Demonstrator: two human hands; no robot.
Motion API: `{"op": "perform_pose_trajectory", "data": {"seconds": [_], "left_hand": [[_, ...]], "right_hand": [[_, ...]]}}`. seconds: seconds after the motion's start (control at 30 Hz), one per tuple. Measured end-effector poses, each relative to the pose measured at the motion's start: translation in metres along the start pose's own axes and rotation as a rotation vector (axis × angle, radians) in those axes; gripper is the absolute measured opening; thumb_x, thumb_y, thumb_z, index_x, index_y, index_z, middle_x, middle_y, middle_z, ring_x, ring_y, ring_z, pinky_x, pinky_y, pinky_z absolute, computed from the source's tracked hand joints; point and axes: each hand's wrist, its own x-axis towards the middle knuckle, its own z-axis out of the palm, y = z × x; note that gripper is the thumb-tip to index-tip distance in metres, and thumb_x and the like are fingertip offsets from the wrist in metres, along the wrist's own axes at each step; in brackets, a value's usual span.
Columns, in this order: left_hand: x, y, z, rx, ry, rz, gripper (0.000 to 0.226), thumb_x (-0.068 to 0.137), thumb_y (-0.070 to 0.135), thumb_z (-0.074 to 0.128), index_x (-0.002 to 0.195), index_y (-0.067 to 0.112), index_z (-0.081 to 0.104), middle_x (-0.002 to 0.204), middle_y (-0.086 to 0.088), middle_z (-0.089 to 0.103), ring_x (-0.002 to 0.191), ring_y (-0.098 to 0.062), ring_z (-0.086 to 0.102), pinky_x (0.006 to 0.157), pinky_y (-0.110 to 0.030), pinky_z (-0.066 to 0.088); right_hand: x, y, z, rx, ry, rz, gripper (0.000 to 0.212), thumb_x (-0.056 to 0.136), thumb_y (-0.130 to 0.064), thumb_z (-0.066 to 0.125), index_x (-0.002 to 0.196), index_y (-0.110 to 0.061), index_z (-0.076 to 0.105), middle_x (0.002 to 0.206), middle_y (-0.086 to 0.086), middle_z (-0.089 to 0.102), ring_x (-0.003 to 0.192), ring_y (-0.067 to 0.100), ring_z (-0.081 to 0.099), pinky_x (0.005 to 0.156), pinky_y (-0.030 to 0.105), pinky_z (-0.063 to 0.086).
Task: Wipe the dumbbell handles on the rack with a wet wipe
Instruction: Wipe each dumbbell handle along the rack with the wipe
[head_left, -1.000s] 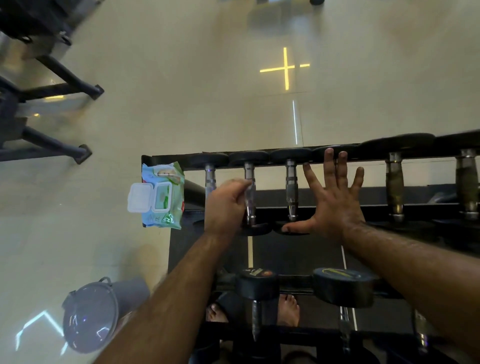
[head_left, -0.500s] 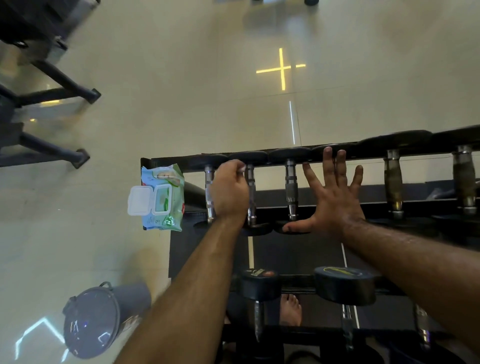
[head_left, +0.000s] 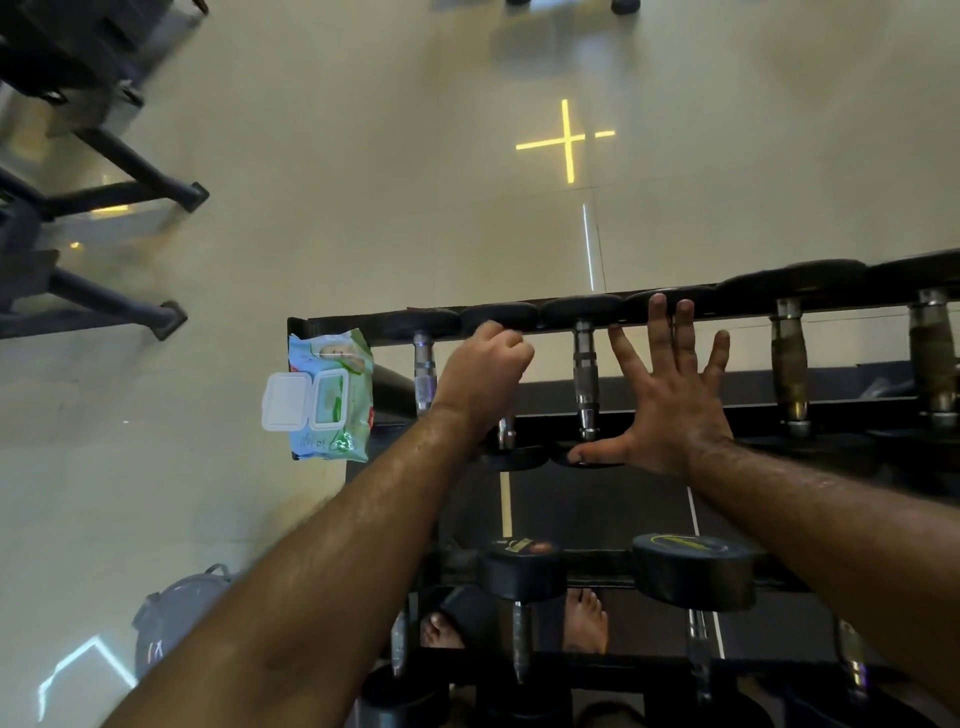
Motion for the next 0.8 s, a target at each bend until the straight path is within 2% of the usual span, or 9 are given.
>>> {"op": "perform_pose_trajectory", "data": {"seconds": [0.07,0.13,0.23,0.33,0.4,0.5,0.57,0.67,0.8], "left_hand": [[-0.004,0.005,0.003,0.042,-0.108,0.062,0.019,0.085,0.003,0.073,0.1,0.015,0.076,0.099,-0.003,0.073,0.098,-0.024,0.06,0.087,-0.038,0.056],[-0.017,0.013,0.0,-0.055,-0.256,0.07,0.018,0.09,0.013,0.073,0.106,0.021,0.077,0.102,0.002,0.072,0.099,-0.018,0.062,0.092,-0.037,0.056],[-0.04,0.01,-0.01,-0.355,-0.397,-0.138,0.018,0.094,0.014,0.071,0.105,0.026,0.078,0.103,0.006,0.074,0.098,-0.012,0.067,0.092,-0.038,0.059],[-0.061,-0.001,-0.024,-0.628,-0.195,-0.448,0.017,0.094,0.01,0.071,0.102,0.024,0.078,0.1,0.01,0.074,0.096,-0.003,0.068,0.091,-0.03,0.059],[-0.076,-0.007,-0.031,-0.732,-0.028,-0.615,0.019,0.093,0.009,0.072,0.1,0.025,0.079,0.095,0.013,0.075,0.094,0.001,0.069,0.088,-0.023,0.058],[-0.095,-0.01,-0.035,-0.823,0.129,-0.751,0.02,0.092,0.011,0.072,0.099,0.027,0.081,0.093,0.013,0.076,0.094,0.0,0.071,0.09,-0.029,0.061],[-0.105,-0.009,-0.041,-0.821,0.193,-0.799,0.019,0.093,0.011,0.071,0.102,0.025,0.08,0.096,0.012,0.076,0.095,-0.002,0.071,0.089,-0.03,0.062],[-0.113,-0.013,-0.049,-0.837,0.327,-0.864,0.016,0.094,0.012,0.072,0.103,0.023,0.08,0.096,0.01,0.076,0.095,-0.008,0.072,0.085,-0.03,0.062],[-0.125,-0.025,-0.058,-0.895,0.473,-0.913,0.011,0.094,0.015,0.076,0.101,0.022,0.081,0.096,0.009,0.078,0.095,-0.012,0.074,0.084,-0.026,0.061]], "right_hand": [[-0.001,0.002,0.002,-0.002,0.023,0.002,0.164,0.04,-0.121,0.024,0.172,-0.025,0.0,0.172,0.018,-0.034,0.158,0.044,-0.03,0.121,0.082,0.003],[0.0,0.002,0.002,0.004,0.024,-0.004,0.163,0.041,-0.121,0.022,0.172,-0.025,0.005,0.173,0.018,-0.032,0.159,0.045,-0.029,0.12,0.082,0.003],[0.001,0.001,-0.002,0.007,-0.023,-0.012,0.163,0.04,-0.121,0.018,0.172,-0.026,0.001,0.171,0.018,-0.035,0.158,0.045,-0.031,0.121,0.081,-0.002],[-0.002,0.002,-0.001,-0.025,-0.028,-0.059,0.157,0.049,-0.119,0.017,0.172,-0.022,0.006,0.174,0.019,-0.028,0.159,0.046,-0.027,0.123,0.078,-0.006],[-0.006,0.0,0.003,-0.04,0.024,-0.151,0.142,0.066,-0.111,0.027,0.169,-0.014,0.026,0.179,0.018,-0.003,0.164,0.044,-0.011,0.125,0.075,-0.001],[-0.019,-0.035,-0.001,0.053,0.079,-0.43,0.108,0.083,-0.086,0.055,0.161,-0.013,0.04,0.167,0.014,0.041,0.157,0.039,0.034,0.125,0.066,0.03],[-0.019,-0.084,-0.012,0.092,-0.043,-0.584,0.086,0.089,-0.07,0.066,0.155,-0.017,0.048,0.15,0.009,0.058,0.137,0.032,0.056,0.111,0.052,0.052],[-0.009,-0.153,-0.023,0.028,-0.229,-0.528,0.061,0.093,-0.063,0.068,0.136,-0.02,0.063,0.128,0.004,0.064,0.116,0.027,0.061,0.091,0.043,0.055],[0.002,-0.189,-0.02,-0.197,-0.272,-0.392,0.04,0.1,-0.034,0.066,0.133,-0.012,0.066,0.127,0.011,0.063,0.117,0.033,0.06,0.091,0.048,0.055]]}}
